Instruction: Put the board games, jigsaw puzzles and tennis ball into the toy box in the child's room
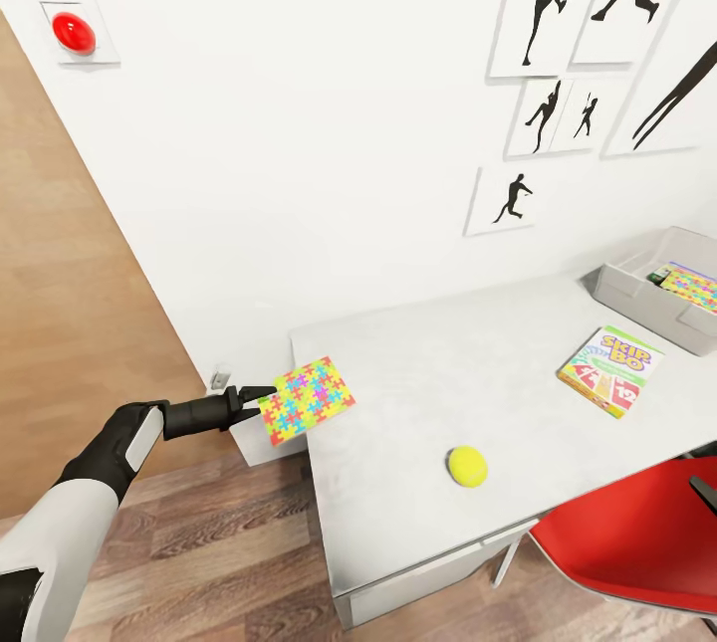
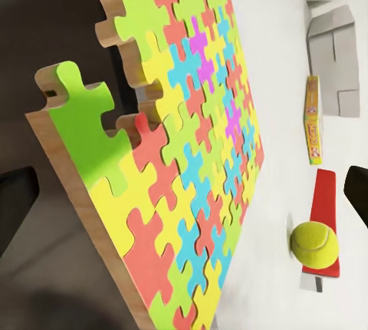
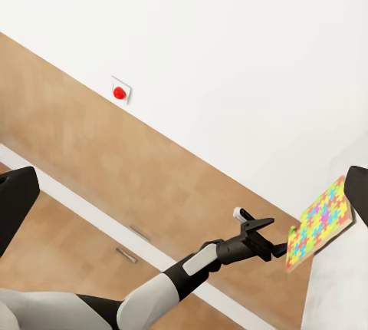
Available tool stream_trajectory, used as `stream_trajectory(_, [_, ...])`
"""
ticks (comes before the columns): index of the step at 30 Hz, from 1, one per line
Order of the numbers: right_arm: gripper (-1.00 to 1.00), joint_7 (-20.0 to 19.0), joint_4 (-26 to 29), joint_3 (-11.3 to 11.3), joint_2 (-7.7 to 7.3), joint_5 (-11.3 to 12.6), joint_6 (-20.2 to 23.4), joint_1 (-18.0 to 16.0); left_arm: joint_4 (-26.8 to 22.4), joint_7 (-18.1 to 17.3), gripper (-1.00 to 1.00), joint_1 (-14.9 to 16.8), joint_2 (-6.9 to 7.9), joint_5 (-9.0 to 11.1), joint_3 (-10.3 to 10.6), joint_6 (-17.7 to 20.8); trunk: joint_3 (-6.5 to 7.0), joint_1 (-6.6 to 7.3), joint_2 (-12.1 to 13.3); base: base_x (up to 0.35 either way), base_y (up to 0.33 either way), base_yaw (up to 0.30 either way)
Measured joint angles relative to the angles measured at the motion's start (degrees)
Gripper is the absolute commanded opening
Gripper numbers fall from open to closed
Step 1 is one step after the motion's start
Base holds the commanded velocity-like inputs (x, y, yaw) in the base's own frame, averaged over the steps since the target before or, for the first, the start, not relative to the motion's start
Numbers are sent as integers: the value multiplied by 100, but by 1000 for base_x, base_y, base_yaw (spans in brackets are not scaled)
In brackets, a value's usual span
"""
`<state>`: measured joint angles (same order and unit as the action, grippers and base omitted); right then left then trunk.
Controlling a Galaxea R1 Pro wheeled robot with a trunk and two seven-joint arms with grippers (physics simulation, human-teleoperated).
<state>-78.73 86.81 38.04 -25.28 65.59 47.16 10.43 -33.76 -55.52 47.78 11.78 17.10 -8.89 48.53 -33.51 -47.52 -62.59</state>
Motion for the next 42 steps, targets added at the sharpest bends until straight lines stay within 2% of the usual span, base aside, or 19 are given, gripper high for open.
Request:
stream_trajectory(36, [100, 0, -2, 0, 0, 0, 0, 0, -1, 0, 100, 0, 1, -1, -6, 6, 0, 0, 0, 0, -19, 0])
stream_trajectory(37, [100, 0, -3, -1, -1, 0, 0, 0, -1, 0, -100, 0, 1, -1, -7, 6, 0, 0, 0, 0, 0, 0])
stream_trajectory(42, [100, 0, -1, -4, 3, 0, 0, 0, -4, 9, -100, 0, 1, 58, -2, 48, 0, 0, 0, 0, 0, 0])
